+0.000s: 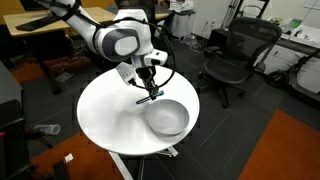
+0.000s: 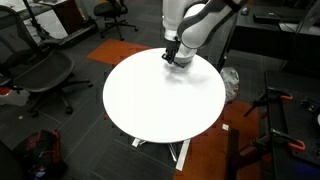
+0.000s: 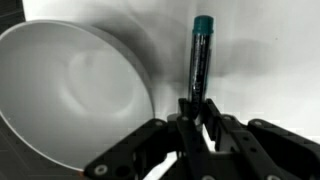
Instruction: Take the pen out of the bowl, put it on the table then place it back in the bowl
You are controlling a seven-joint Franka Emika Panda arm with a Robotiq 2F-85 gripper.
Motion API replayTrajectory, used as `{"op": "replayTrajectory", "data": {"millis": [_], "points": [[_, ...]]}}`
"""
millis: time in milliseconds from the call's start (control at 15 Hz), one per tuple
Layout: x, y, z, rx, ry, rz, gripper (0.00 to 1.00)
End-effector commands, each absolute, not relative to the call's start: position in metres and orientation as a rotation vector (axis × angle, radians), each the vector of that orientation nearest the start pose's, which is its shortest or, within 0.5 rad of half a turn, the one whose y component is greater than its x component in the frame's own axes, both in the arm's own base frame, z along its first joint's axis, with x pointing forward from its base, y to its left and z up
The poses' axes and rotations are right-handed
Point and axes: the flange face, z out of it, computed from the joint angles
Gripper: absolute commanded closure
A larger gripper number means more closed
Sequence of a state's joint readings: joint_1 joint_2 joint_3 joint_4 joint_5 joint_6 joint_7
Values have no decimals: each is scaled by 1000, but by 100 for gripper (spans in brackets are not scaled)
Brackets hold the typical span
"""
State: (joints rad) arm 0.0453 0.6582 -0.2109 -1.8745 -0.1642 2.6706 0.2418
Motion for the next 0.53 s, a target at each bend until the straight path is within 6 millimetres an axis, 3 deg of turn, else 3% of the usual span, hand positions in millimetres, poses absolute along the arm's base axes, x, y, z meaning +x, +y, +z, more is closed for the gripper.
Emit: {"op": "replayTrajectory", "data": {"millis": [0,200,267,467], "points": [[646,-86,174,-3306,317,-288,95],[646,-84,171,-3300,308,-297,95],[646,-84,170,-3303,307,-290,56],[644,-82,169,-3305,303,-280,42]]}}
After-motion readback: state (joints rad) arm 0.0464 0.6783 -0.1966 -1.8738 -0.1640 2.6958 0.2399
